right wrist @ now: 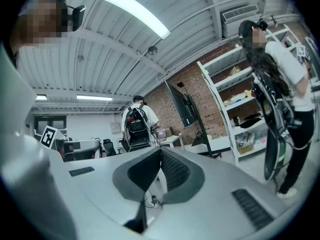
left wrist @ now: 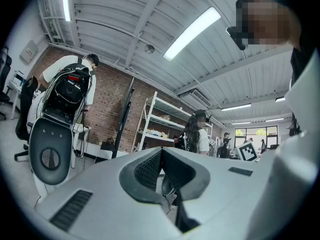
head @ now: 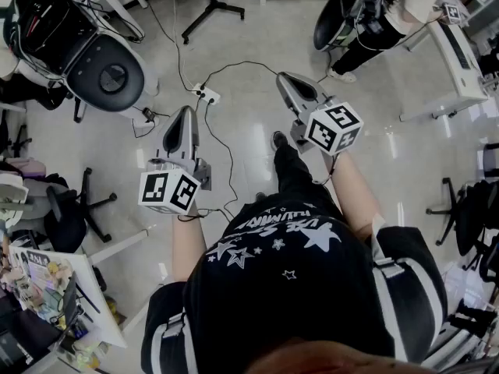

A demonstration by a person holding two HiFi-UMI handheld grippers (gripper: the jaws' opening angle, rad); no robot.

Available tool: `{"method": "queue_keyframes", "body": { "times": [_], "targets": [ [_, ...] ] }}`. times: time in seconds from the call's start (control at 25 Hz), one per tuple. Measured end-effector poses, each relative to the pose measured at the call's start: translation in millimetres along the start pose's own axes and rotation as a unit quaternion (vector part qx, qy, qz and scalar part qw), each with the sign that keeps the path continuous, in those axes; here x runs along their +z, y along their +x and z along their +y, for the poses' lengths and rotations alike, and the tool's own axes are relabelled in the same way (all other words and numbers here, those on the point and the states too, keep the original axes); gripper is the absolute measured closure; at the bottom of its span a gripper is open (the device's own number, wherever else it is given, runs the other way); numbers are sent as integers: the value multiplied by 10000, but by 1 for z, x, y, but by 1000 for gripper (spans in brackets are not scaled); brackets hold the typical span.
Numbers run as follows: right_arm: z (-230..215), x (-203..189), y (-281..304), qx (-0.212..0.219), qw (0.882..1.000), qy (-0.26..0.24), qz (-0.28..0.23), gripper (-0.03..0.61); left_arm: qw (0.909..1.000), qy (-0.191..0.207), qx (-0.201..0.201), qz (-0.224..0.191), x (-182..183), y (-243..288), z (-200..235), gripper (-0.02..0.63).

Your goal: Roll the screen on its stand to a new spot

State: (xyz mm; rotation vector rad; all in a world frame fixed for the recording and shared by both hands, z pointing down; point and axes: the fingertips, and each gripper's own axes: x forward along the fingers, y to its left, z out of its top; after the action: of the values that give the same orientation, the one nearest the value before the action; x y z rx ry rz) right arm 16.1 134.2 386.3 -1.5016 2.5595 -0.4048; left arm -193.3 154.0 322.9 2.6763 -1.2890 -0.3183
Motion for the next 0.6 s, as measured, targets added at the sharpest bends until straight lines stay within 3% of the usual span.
{"method": "queue_keyframes", "body": {
  "times": [0.24,0.4,0.6],
  "targets": [
    [-43,-4,22,128,9997,118,170,572,9998,53,182,71,-9,41,0,603],
    [-81,14,55,136,9997,193,52,572,9994,84,330,59,-5,83,15,603],
    [-136,44,96,-125,9995,-274,-21,572,9987,67,498,-59,2,138,32,603]
  ]
}}
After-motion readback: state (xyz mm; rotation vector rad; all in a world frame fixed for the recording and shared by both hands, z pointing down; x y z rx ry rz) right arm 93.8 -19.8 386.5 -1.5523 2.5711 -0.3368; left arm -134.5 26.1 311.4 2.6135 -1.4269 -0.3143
